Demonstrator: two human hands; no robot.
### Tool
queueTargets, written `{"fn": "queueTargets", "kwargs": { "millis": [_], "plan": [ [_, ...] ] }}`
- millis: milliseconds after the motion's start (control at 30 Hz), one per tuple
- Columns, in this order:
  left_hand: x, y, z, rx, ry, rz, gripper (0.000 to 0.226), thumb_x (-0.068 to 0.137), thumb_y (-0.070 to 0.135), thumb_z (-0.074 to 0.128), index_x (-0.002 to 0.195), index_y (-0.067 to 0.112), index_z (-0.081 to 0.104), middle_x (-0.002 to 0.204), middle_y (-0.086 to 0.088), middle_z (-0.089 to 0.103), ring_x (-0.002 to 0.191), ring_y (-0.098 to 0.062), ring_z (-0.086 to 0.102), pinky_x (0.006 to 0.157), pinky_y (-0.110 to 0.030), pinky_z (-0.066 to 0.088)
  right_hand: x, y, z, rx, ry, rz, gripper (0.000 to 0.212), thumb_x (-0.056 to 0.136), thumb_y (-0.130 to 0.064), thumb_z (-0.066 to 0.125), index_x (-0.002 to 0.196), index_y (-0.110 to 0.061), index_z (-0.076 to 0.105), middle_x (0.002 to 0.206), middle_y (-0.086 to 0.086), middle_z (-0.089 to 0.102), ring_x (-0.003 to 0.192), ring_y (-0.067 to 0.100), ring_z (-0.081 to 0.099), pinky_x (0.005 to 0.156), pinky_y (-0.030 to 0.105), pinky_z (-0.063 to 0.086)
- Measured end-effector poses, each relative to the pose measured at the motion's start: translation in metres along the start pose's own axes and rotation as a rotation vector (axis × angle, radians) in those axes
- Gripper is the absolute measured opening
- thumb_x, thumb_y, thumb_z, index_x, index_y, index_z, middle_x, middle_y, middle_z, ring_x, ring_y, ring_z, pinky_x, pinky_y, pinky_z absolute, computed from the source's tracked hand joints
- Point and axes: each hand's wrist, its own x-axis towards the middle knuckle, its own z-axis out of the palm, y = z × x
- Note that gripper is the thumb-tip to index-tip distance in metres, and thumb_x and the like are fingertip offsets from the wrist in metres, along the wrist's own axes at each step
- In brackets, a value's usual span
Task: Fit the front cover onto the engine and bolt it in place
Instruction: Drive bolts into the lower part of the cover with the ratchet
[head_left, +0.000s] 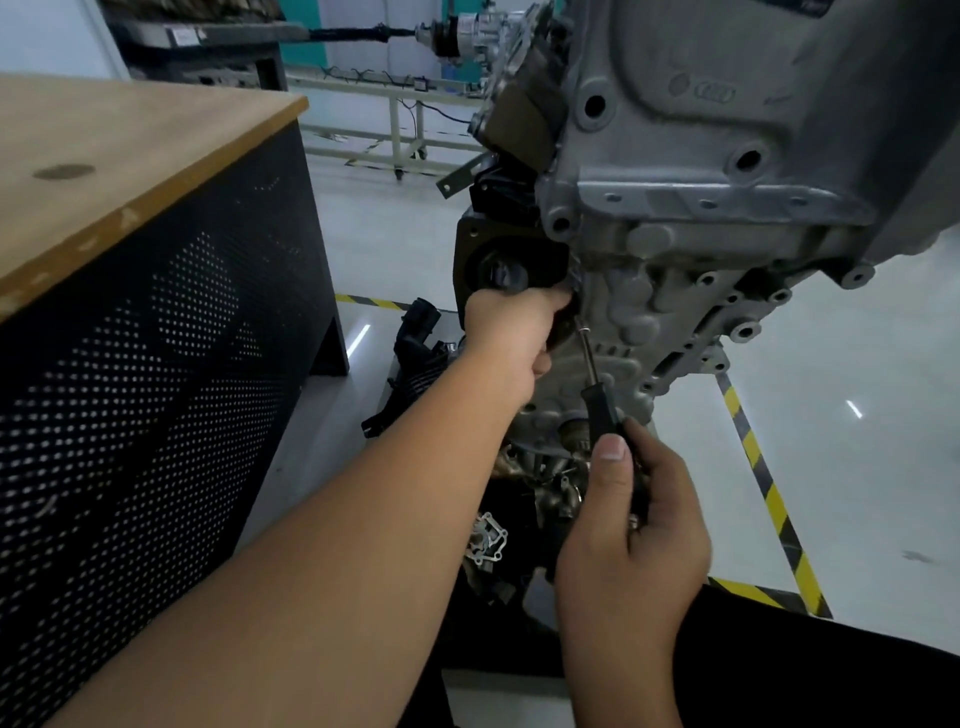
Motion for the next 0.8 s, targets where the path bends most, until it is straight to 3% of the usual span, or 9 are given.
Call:
{"fn": "queueTargets", "kwargs": {
  "millis": [133,233,300,333,433,567,700,800],
  "plan": [
    [0.001,-0.004,0.000,0.510,0.103,0.497,0.036,0.088,0.025,0.075,0.059,0.011,0.059,0.055,0.002,0.056,0.054,-0.015,0.052,0.047,-0.022,0.035,0.001,0.000,-0.001,0.005,-0.017,0.021,0.033,0.099,-0.036,0.058,0.123,-0.016,0.071,0.101,-0.021,0.070,0.099,-0.011,0.064,0.077,0.002,0.046],
    [0.000,-0.007,-0.002,0.658,0.133,0.623,0.034,0.091,0.020,0.069,0.062,0.005,0.062,0.055,0.003,0.053,0.053,-0.006,0.047,0.042,-0.011,0.030,0.001,-0.003,0.001,0.012,-0.019,0.043,0.039,0.097,-0.040,0.055,0.124,-0.016,0.070,0.101,-0.018,0.071,0.098,-0.006,0.065,0.076,0.007,0.049],
    [0.001,-0.007,-0.001,0.648,0.127,0.623,0.033,0.090,0.018,0.069,0.062,0.004,0.061,0.054,0.003,0.052,0.052,-0.006,0.047,0.044,-0.012,0.030,0.002,-0.003,0.001,0.011,-0.009,0.053,0.037,0.098,-0.038,0.057,0.124,-0.015,0.070,0.100,-0.012,0.073,0.095,0.000,0.067,0.077,0.014,0.053],
    [0.003,-0.007,0.000,0.591,0.112,0.586,0.034,0.090,0.018,0.070,0.060,0.004,0.061,0.052,0.004,0.053,0.051,-0.009,0.048,0.046,-0.019,0.034,0.003,-0.002,0.001,0.010,-0.005,0.055,0.034,0.099,-0.036,0.058,0.123,-0.015,0.071,0.098,-0.010,0.074,0.093,0.003,0.068,0.077,0.016,0.054],
    [0.008,-0.010,-0.001,0.394,0.084,0.437,0.047,0.087,0.020,0.074,0.047,0.014,0.051,0.041,0.011,0.046,0.044,-0.011,0.045,0.054,-0.024,0.036,0.006,-0.003,0.002,0.026,-0.001,0.063,0.027,0.102,-0.030,0.060,0.121,-0.014,0.071,0.096,-0.009,0.073,0.090,0.003,0.068,0.075,0.014,0.053],
    [0.008,-0.020,0.000,0.388,0.137,0.484,0.042,0.088,0.031,0.076,0.062,0.001,0.063,0.053,-0.010,0.057,0.051,-0.023,0.050,0.052,-0.036,0.043,0.014,-0.004,0.008,0.039,-0.028,0.069,0.025,0.103,-0.031,0.059,0.120,-0.017,0.071,0.095,-0.006,0.073,0.084,0.004,0.068,0.069,0.014,0.052],
    [0.003,-0.022,0.001,0.304,0.122,0.487,0.035,0.090,0.026,0.075,0.059,0.018,0.063,0.051,0.004,0.055,0.046,-0.010,0.046,0.051,-0.026,0.039,0.012,-0.003,0.011,0.052,-0.036,0.037,0.029,0.103,-0.028,0.059,0.126,-0.014,0.069,0.104,-0.012,0.072,0.095,-0.009,0.065,0.075,0.007,0.049],
    [-0.003,-0.015,0.002,0.252,0.105,0.416,0.036,0.091,0.022,0.075,0.059,0.013,0.060,0.052,0.002,0.053,0.043,-0.008,0.043,0.047,-0.021,0.038,0.011,-0.001,0.013,0.057,-0.042,0.010,0.033,0.103,-0.029,0.058,0.130,-0.012,0.067,0.112,-0.009,0.073,0.104,-0.005,0.065,0.084,0.012,0.052]
  ]
}}
